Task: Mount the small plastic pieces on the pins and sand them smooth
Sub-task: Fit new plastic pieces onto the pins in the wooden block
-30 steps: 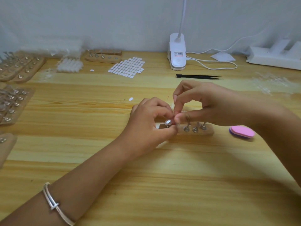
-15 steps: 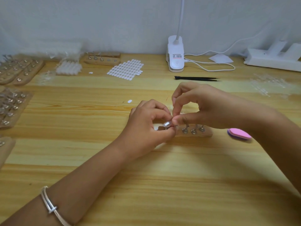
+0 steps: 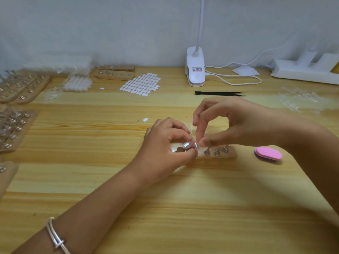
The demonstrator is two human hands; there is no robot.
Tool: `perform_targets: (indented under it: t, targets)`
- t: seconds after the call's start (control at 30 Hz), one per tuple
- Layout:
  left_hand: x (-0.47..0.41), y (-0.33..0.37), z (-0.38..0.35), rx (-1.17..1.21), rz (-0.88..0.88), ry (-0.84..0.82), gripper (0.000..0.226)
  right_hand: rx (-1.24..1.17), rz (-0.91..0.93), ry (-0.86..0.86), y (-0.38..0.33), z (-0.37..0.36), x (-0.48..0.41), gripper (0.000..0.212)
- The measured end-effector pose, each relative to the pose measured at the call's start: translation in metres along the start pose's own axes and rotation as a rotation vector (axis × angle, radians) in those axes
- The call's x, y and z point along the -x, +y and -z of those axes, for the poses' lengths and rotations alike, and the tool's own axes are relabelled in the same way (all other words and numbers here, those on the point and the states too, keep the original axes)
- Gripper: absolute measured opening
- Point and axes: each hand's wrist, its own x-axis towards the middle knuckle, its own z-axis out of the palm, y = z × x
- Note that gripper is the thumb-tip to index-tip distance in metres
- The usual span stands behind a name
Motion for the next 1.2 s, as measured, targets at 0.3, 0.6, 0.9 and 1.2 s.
perform_targets:
  t: [0.3,0.6,0.9,1.2]
  targets:
    - [0.0,-0.001,-0.002,-0.022,-0.006,-0.004,0.009,0.137,-0.067,0.017,-0.007,-0.009,-0.003,0.009]
    - [0.004,0.001,-0.006,-0.384,-0.04,0.058,0.048,-0.066,-0.172,0.432,0.03,-0.006,-0.013,0.012]
    - [0.007,0.006,-0.004,-0.532,-0.088,-0.041,0.055,-0.145,-0.269,0.282,0.042,-0.027,-0.024,0.008]
    - [0.007,0.01,-0.005,-0.606,-0.101,-0.034,0.044,-0.387,-0.247,0.228,0.039,-0.025,-0.021,0.006]
